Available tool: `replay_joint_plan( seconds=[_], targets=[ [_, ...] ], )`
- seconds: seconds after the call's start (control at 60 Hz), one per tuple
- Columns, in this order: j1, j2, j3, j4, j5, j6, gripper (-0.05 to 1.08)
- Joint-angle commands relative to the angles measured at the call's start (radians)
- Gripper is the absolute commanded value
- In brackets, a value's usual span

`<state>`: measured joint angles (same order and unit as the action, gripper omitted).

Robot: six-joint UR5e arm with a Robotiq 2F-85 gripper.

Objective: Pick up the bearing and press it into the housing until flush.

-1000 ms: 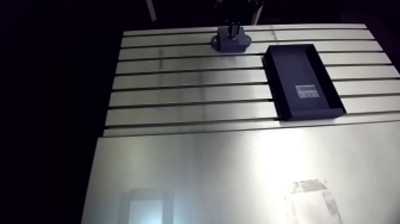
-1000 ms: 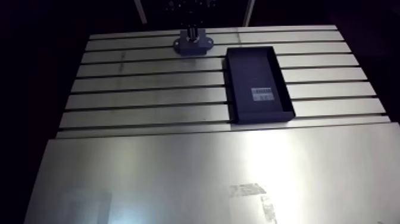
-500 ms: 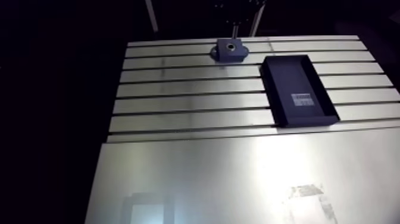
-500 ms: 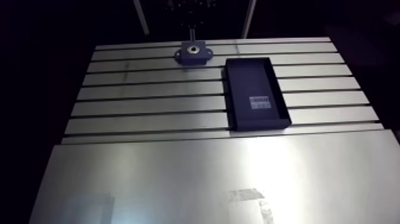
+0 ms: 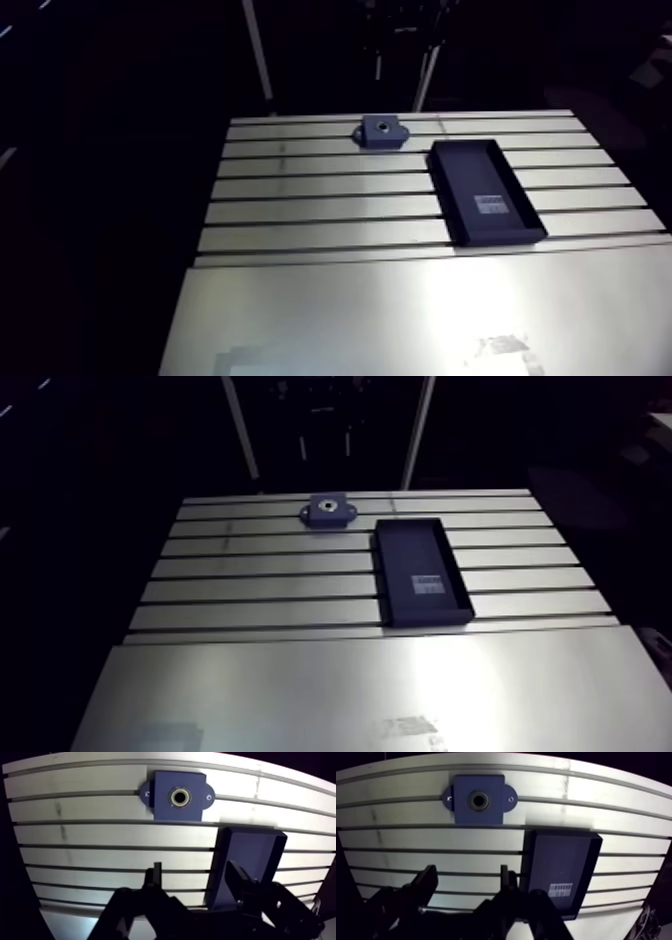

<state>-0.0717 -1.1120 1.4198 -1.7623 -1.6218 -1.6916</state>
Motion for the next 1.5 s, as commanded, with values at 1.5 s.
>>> replay_joint_plan(
  seconds=[1.5],
  targets=[
    [-0.022, -0.346, 0.013, 0.243, 0.033, 0.003, 0.0]
  ],
)
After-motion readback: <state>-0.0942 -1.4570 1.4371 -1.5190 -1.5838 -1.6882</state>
